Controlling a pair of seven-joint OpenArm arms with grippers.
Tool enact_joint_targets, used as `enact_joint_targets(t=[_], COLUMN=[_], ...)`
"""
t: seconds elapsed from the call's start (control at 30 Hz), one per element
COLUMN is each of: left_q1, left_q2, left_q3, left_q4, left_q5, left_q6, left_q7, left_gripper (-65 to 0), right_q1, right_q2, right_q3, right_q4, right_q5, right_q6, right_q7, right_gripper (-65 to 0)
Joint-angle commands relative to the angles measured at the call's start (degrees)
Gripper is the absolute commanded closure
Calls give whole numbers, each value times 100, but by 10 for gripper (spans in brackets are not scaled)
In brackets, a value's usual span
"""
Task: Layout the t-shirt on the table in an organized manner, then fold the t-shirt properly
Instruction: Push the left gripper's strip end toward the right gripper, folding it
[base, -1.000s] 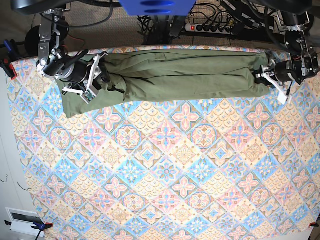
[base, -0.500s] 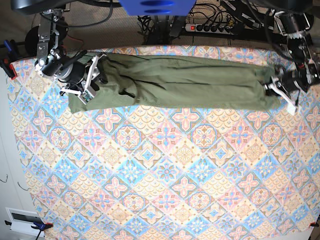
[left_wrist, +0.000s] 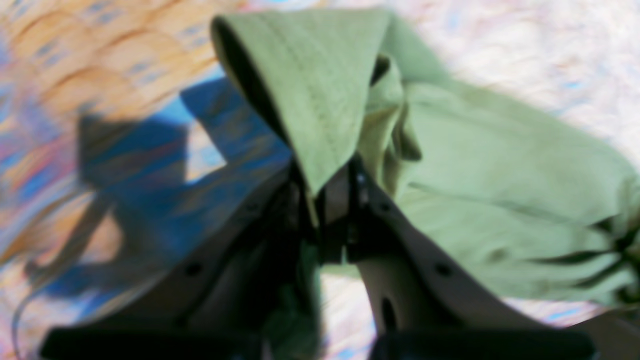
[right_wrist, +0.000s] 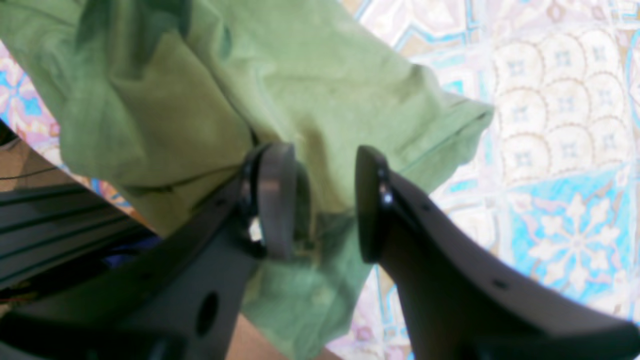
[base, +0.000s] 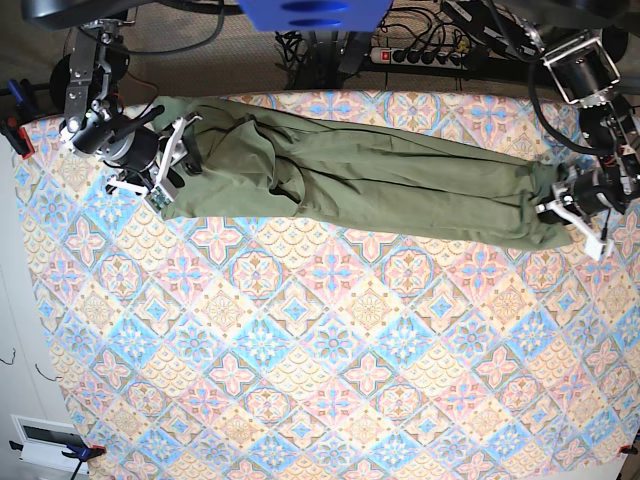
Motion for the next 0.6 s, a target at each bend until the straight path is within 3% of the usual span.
enact_joint_targets(t=[0.0,0.27,0.43,0.57], left_q1=[-63,315,350,350], left_q2=[77,1220,1615,1976], left_q3=[-12,102,515,595], left_q4=[270,1193,1202,1176], left_q5=[-172,-145,-163,-128], left_q6=[-16,-16,-16,-7], left_q7=[-34,-34,-34,-34], left_gripper=[0,0,0,0], right_q1=[37,45,45,45], right_q2=[71,71,71,71], right_q3=[37,37,362,617], right_q4=[96,96,96,96], right_q5=[83,83,92,558], right_q6=[14,14,14,14], right_q7=[97,106,97,97], right_gripper=[-197,-197,-197,-197])
